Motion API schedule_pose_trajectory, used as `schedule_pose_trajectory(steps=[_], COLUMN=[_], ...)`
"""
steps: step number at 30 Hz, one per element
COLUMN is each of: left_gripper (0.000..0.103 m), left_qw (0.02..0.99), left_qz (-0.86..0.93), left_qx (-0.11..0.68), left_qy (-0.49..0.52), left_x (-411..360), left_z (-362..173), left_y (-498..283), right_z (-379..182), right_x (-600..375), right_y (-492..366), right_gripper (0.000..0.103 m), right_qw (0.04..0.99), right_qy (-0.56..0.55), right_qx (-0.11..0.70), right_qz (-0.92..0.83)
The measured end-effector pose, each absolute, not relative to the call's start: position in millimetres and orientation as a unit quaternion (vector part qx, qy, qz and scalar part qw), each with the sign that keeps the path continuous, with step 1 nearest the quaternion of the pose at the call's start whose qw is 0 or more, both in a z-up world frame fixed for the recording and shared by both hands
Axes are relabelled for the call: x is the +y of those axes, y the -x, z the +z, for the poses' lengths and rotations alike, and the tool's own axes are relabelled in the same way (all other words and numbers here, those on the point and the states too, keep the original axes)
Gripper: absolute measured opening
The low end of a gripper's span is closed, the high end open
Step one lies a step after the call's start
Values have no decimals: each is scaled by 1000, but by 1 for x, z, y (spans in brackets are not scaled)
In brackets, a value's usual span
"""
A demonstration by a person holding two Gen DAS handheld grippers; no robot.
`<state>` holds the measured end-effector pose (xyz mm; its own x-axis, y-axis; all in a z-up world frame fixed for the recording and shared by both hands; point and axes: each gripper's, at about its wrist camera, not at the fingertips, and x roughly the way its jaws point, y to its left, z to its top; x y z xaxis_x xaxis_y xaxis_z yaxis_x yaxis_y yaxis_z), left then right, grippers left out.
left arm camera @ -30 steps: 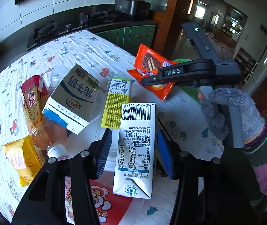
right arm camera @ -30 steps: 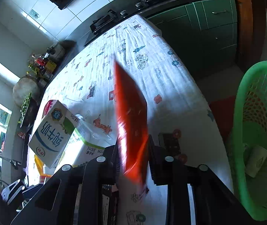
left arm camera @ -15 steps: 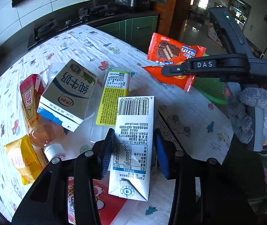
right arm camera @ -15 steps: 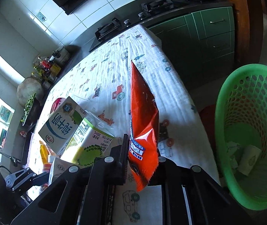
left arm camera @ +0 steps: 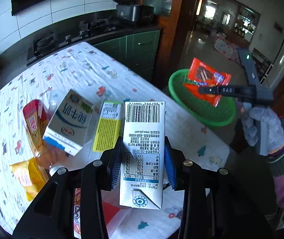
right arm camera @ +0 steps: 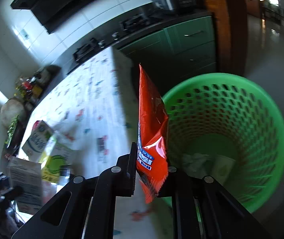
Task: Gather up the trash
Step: 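Grasp the white milk carton with the left gripper, then drop the red snack bag into the green basket with the right gripper, then drop the white milk carton into the green basket with the left gripper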
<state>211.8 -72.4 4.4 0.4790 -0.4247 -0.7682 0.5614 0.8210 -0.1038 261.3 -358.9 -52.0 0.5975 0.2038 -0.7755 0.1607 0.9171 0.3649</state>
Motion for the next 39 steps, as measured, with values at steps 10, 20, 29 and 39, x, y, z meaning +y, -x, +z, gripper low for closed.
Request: schedule_pose_trajectory(steps=[10, 20, 29, 39], left_gripper=[38, 38, 38, 40], left_qw=[851, 837, 816, 803], left_qz=[-332, -362, -368, -363], left_qx=[401, 398, 431, 457], left_qy=[-76, -100, -113, -124], left_x=[-136, -221, -284, -332], left_z=[30, 28, 0, -35], left_y=[-229, -250, -275, -288], right_z=[-86, -89, -63, -61], right_x=[-439, -473, -474, -475], right_y=[-255, -251, -220, -202], right_gripper=[20, 53, 69, 72], right_qw=[863, 874, 891, 896], right_qy=[-171, -170, -175, -173], right_qx=[468, 445, 408, 398], right_qz=[-87, -100, -94, -94])
